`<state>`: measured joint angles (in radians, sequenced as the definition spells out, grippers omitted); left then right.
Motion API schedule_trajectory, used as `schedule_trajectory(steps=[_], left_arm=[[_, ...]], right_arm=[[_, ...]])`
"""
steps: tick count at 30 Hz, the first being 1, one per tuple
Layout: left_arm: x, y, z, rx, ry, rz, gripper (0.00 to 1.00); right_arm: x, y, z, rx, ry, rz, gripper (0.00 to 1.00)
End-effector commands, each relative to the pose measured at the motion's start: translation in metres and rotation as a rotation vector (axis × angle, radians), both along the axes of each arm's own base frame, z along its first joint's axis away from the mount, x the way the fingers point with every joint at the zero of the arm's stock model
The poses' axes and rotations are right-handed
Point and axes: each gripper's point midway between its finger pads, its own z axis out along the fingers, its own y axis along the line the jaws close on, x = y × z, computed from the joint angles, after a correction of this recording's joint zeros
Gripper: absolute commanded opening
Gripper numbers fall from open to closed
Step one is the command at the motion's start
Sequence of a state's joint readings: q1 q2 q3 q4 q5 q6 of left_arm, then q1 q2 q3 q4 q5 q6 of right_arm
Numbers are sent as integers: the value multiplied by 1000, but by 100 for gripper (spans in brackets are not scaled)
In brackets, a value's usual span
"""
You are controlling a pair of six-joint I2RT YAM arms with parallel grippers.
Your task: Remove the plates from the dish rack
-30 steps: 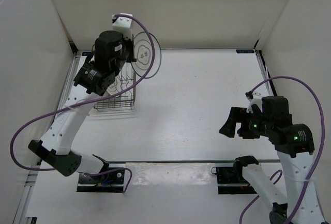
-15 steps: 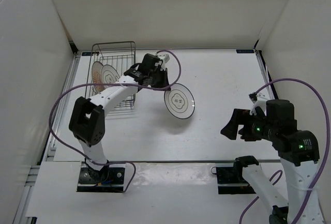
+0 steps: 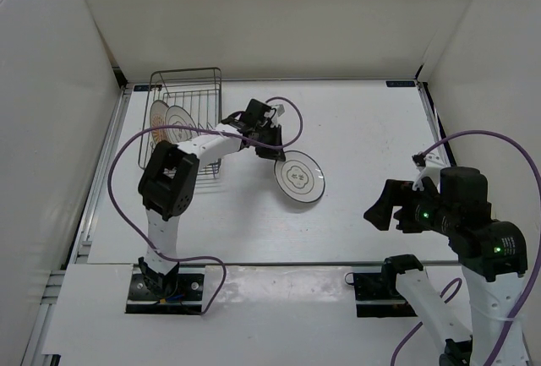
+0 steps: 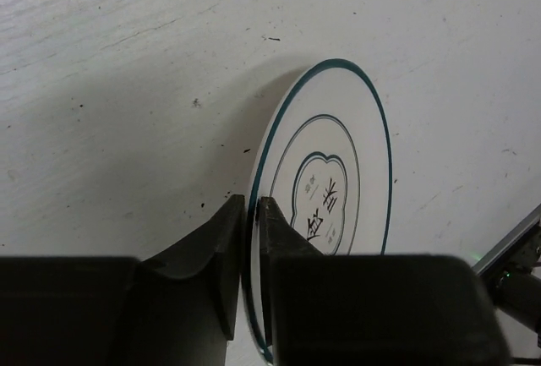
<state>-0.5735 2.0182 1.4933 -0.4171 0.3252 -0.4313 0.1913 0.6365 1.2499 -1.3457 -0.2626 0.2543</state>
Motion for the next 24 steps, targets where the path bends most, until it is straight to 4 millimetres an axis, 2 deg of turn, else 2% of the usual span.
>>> schedule_trajectory(steps=[1,2,3,6,11,14,15,16,18,19,20,21,22,23,24], left_arm=[[8,-4,17,-12,-53,-17,26],[6,-4,14,-6,-44,-22,30],[6,-3,12,5,-42,-22,41],[9,5,13,40,-44,-13,55],[9,27,11,124,-16,2,62],[10,40,25,166,-28,5,68],[14,41,37,165,-49,6,70],[14,56,45,207,-41,26,71],[22,69,74,215,-98,51,75],[17,79,79,238,-79,59,80],[28,93,105,219,-121,101,100],[29,103,123,213,-149,122,100],[20,115,134,224,-129,134,100],[29,140,158,212,-167,198,100],[22,153,174,212,-186,215,100]], right_arm=[[-36,-10,-17,-46,142,0,90],[-36,-10,-17,-46,144,-5,90],[-36,-9,-17,-43,145,0,90],[-36,-10,-17,-46,141,-2,90],[-37,-10,-18,-46,142,-5,90],[-37,-10,-19,-45,136,-3,90],[-37,-10,-19,-45,134,-5,90],[-38,-10,-19,-45,132,-3,90],[-38,-10,-18,-43,131,-2,90],[-38,-10,-18,-43,134,-3,90],[-39,-10,-17,-40,128,-2,90],[-39,-10,-17,-39,127,-3,90],[-39,-10,-16,-38,125,-3,90],[-40,-10,-16,-38,120,-2,90],[-40,-10,-15,-37,114,-2,90]])
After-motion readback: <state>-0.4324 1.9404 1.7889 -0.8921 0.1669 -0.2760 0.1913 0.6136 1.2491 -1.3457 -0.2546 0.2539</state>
